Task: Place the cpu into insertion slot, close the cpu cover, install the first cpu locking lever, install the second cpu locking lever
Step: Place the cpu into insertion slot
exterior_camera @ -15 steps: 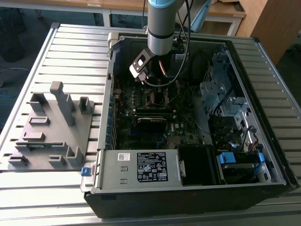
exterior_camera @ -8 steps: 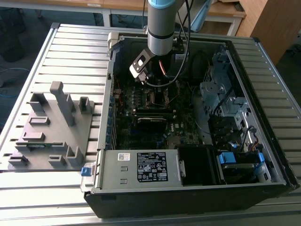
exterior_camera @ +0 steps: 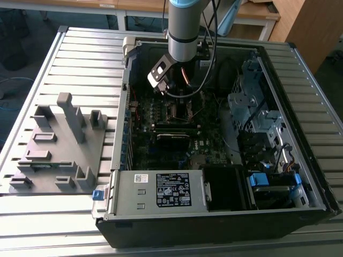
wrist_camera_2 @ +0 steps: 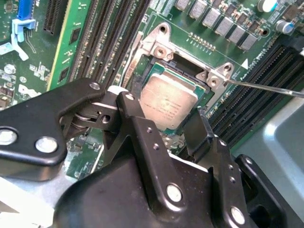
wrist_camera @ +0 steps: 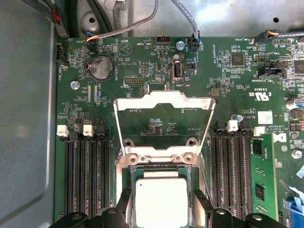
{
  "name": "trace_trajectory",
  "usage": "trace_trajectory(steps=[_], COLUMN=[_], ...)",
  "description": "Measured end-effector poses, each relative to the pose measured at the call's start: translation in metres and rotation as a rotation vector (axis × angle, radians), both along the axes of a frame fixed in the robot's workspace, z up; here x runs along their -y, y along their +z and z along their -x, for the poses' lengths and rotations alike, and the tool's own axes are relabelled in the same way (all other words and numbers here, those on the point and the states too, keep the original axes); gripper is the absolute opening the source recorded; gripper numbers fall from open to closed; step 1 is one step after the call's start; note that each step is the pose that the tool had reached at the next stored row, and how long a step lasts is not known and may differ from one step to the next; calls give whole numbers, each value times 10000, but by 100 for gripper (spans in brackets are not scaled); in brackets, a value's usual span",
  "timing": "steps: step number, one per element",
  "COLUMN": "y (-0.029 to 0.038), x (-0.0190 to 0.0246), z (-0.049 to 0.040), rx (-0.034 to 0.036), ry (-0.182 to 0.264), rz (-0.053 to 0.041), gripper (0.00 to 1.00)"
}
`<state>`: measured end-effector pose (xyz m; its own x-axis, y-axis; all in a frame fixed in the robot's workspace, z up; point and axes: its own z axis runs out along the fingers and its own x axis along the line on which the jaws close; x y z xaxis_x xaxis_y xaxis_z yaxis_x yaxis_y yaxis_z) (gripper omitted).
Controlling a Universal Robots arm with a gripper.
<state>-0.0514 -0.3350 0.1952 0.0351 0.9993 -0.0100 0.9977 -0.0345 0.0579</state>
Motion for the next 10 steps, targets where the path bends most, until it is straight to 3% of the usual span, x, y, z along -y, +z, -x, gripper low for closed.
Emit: trace_trajectory(steps=[7,10], y=[106,110], x=[0,0], z=[0,0], rx=[-1,1], ry=[0,0], rz=[1,-2], gripper=[62,62])
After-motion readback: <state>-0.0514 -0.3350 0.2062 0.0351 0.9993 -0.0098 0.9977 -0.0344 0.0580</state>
